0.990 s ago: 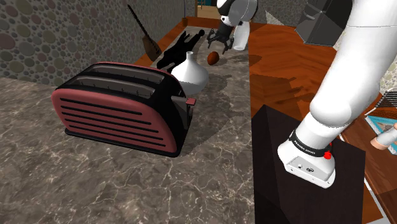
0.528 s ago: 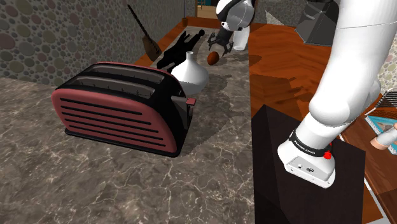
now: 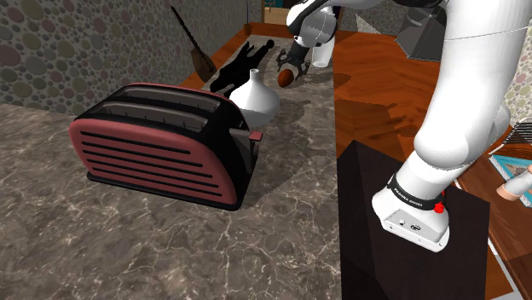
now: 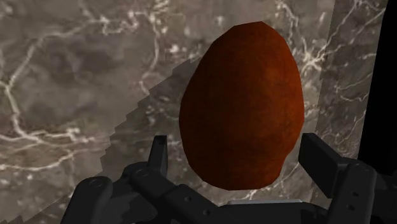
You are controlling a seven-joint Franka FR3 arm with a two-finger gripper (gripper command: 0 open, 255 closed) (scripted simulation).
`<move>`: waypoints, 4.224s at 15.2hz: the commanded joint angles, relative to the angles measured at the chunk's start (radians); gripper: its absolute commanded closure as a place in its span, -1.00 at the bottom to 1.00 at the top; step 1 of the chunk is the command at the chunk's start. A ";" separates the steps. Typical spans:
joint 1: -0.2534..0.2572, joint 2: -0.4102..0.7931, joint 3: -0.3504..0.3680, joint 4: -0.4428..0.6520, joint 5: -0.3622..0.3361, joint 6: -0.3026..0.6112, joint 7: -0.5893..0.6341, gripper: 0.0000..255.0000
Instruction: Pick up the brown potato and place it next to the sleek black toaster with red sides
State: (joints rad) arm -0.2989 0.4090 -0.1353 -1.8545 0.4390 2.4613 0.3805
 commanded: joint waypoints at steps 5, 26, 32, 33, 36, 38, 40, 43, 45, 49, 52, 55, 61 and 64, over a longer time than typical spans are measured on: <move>0.000 0.000 0.000 0.000 0.000 0.000 0.000 1.00; 0.013 -0.087 -0.026 0.053 -0.060 -0.132 0.066 1.00; 0.016 -0.117 -0.034 0.091 -0.084 -0.197 0.094 1.00; 0.017 -0.122 -0.035 0.098 -0.087 -0.208 0.098 1.00; 0.017 -0.134 -0.038 0.121 -0.097 -0.242 0.111 1.00; 0.018 -0.142 -0.040 0.137 -0.104 -0.265 0.119 1.00; 0.018 -0.148 -0.042 0.155 -0.110 -0.288 0.127 1.00; 0.018 -0.157 -0.044 0.183 -0.118 -0.324 0.138 1.00; 0.017 -0.161 -0.046 0.204 -0.123 -0.348 0.146 1.00; 0.016 -0.168 -0.048 0.248 -0.131 -0.397 0.160 1.00; 0.015 -0.170 -0.050 0.284 -0.137 -0.435 0.170 1.00; 0.014 -0.171 -0.051 0.323 -0.141 -0.473 0.180 1.00; 0.009 -0.165 -0.054 0.411 -0.147 -0.554 0.199 1.00; 0.006 -0.158 -0.055 0.461 -0.149 -0.596 0.208 1.00</move>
State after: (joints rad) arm -0.2911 0.2475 -0.1896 -1.4134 0.2902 1.8817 0.5853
